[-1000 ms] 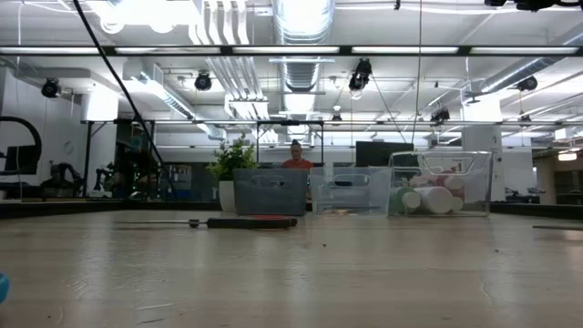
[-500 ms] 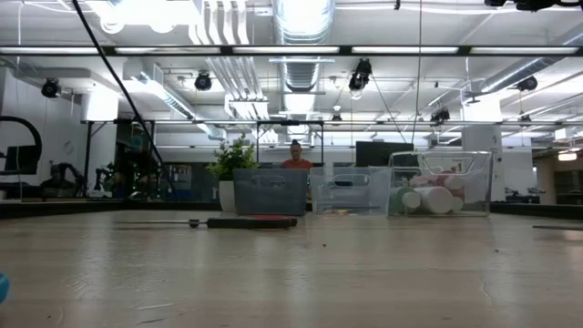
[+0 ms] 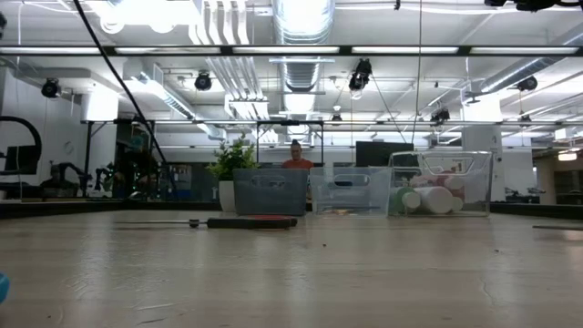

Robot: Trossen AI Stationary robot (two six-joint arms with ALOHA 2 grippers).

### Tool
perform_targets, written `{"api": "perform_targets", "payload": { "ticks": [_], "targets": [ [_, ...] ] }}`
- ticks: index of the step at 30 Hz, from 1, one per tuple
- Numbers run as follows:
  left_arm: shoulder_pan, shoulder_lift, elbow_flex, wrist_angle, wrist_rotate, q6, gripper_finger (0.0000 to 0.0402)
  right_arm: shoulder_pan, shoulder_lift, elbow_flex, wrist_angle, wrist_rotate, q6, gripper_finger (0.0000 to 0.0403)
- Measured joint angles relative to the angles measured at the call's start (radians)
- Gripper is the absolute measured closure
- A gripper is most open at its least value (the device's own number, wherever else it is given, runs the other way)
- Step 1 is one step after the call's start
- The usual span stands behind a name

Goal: Pick & Place Paint Supplies
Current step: Put the silver paint brush into the white transparent bin

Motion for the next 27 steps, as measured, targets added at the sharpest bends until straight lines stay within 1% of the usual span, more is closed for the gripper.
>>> {"api": "perform_targets", "payload": {
  "ticks": [9,16,19,24,27],
  "targets": [
    [0.0,-0.003,-0.081,0.072,0.0,-0.017,0.0309,0.0,0.0,0.0,0.0,0.0,0.003,0.0115],
    [0.003,-0.013,-0.092,0.063,0.005,0.005,0.0309,0.0,0.0,0.0,0.0,0.0,0.001,0.0115],
    [0.004,-0.035,-0.081,-0.011,0.009,0.011,0.0309,0.0,0.0,0.0,0.0,0.0,0.004,0.0115],
    [0.009,-0.109,-0.038,-0.216,0.009,-0.074,0.0309,0.0,0.0,0.0,0.0,0.0,0.005,0.0115],
    [0.016,-0.16,-0.02,-0.337,0.01,-0.098,0.0309,0.0,0.0,0.0,0.0,0.0,0.0,0.0115]
  ]
}}
